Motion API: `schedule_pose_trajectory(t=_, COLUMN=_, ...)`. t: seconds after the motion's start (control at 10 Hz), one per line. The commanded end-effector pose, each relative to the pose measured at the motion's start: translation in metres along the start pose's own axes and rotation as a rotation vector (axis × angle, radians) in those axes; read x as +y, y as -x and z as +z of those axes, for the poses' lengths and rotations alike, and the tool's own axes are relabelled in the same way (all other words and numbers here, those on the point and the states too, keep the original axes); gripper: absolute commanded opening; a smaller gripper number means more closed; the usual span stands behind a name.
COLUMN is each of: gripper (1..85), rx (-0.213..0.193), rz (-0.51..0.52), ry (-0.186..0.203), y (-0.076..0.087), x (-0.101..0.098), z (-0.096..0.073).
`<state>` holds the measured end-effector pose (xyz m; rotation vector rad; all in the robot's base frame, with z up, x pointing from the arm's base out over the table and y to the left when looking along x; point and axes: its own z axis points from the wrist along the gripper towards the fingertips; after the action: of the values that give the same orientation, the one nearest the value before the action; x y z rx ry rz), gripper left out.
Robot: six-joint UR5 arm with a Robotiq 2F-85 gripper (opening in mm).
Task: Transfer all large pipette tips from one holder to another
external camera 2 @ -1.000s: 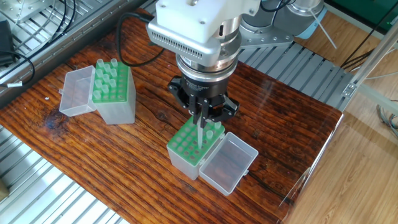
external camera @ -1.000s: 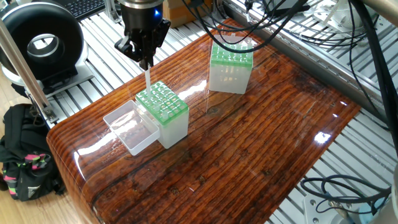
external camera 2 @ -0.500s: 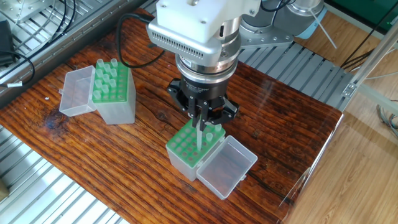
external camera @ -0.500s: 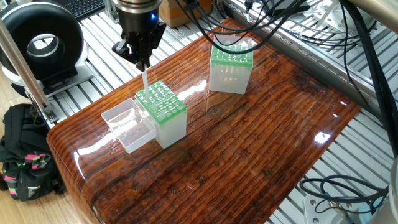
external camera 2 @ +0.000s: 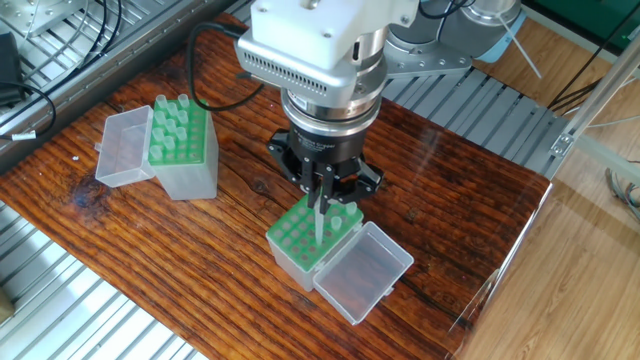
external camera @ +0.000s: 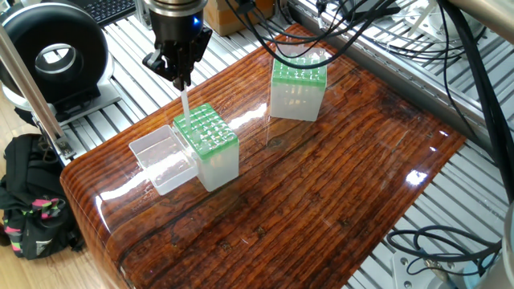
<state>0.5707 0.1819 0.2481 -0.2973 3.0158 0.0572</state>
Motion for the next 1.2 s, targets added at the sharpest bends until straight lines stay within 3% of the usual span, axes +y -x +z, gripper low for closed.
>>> schedule_pose_trajectory(t=0.0, gripper=15.3, rx=0.003, rz=-0.014, ry=0.022, y=-0.0011, x=0.0054, z=-0.0009)
schedule_pose_trajectory(t=0.3, gripper=18.7, rx=0.009, rz=-0.032, ry=0.023, y=-0.0031, x=0.0058, z=-0.0006)
schedule_pose_trajectory(t=0.7, gripper=29.3, rx=0.005, rz=-0.06, ry=0.031, y=-0.0025, x=0.0073, z=-0.0007)
schedule_pose_trajectory(t=1.1, gripper=49.7, rx=0.021, rz=-0.092, ry=0.039, y=-0.0067, x=0.0092, z=-0.0009)
